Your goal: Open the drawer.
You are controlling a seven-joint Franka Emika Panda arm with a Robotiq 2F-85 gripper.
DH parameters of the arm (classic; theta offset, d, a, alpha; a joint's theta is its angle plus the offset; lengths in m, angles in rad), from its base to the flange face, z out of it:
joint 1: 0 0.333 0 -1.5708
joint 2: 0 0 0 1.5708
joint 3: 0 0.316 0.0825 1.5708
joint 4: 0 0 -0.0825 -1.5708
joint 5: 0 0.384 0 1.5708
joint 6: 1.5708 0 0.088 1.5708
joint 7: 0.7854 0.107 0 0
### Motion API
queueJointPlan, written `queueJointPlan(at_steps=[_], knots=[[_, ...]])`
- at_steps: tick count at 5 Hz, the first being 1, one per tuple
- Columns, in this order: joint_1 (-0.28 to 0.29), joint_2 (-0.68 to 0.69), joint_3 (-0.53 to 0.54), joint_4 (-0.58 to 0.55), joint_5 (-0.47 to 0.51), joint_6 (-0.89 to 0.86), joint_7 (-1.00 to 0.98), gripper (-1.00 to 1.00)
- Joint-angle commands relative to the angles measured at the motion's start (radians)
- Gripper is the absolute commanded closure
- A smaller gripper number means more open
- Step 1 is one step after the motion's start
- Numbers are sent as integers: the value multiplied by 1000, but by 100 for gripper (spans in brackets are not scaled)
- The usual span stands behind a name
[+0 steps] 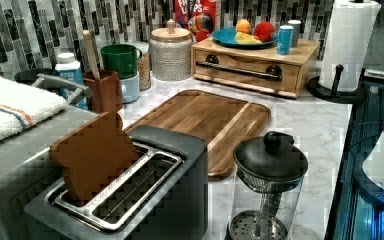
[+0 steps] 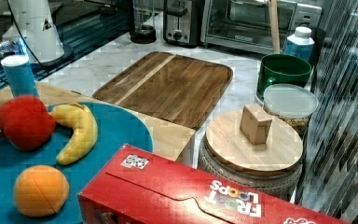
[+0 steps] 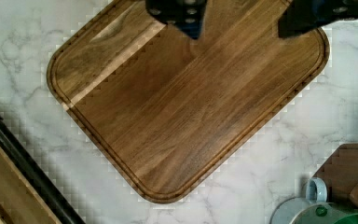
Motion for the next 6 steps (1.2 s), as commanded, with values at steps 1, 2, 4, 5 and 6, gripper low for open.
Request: queueJointPlan(at_steps=[1, 2, 4, 5, 6], knots=[[-4, 11, -2, -1, 1, 1, -2, -100], [-11, 50, -6, 61, 7, -75, -85, -100], [-63, 19, -12, -4, 10, -57, -417, -100], [-70, -8, -36, -69, -17, -6, -596, -100], [-81, -59, -57, -172, -31, 107, -724, -100]])
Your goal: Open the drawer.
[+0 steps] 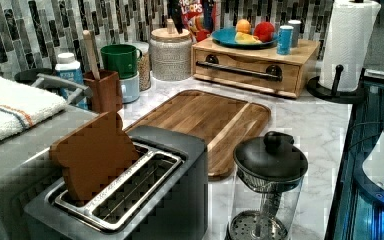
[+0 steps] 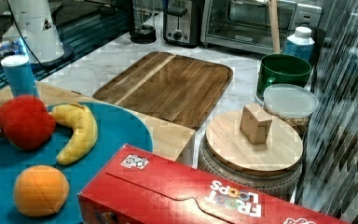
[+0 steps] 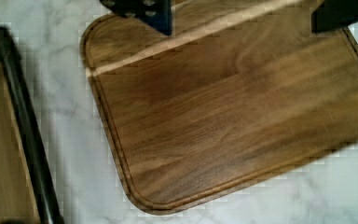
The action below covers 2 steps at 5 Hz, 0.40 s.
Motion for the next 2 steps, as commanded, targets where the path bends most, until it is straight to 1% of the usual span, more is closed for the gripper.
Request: queueJointPlan(at_steps=[1, 2], knots=[[-57, -123, -52, -181, -41, 192, -324, -100], [-67, -146, -68, -242, -57, 270, -385, -100]])
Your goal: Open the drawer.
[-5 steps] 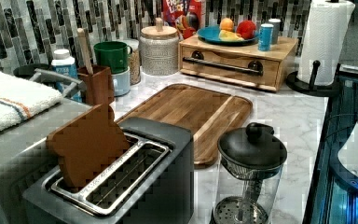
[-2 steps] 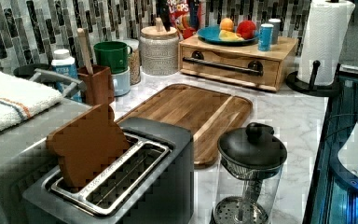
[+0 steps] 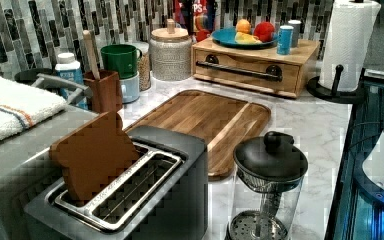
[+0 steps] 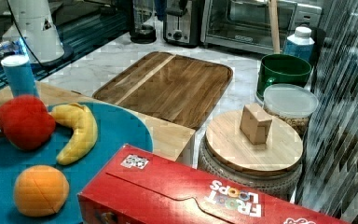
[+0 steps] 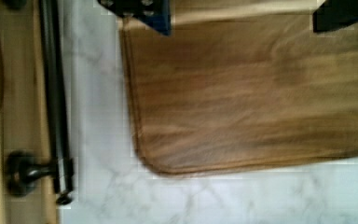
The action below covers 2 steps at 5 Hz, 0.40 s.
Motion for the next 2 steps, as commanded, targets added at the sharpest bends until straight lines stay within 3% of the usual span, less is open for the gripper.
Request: queueJointPlan(at_steps=[1, 2], knots=[[-57, -98, -47, -168, -62, 165, -222, -100], [-87, -87, -51, -189, -74, 208, -312, -100]])
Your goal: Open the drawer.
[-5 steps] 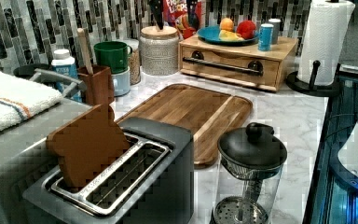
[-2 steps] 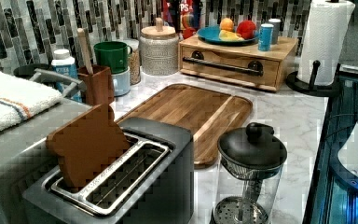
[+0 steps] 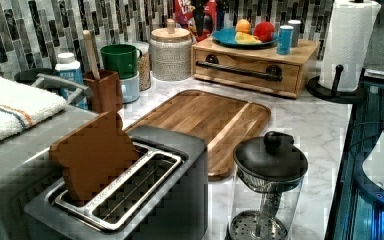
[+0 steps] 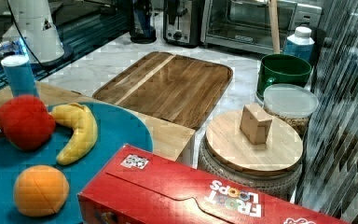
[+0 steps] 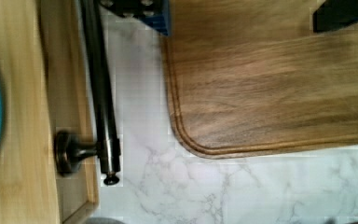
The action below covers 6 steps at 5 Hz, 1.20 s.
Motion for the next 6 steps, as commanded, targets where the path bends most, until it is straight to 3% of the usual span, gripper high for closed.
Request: queueJointPlan(at_steps=[1, 4, 6], knots=[[-34, -27, -47, -106, -79, 125, -258, -100], [-85, -2, -57, -223, -159, 368, -267, -100], [-61, 4, -81, -301, -192, 476, -170, -100]])
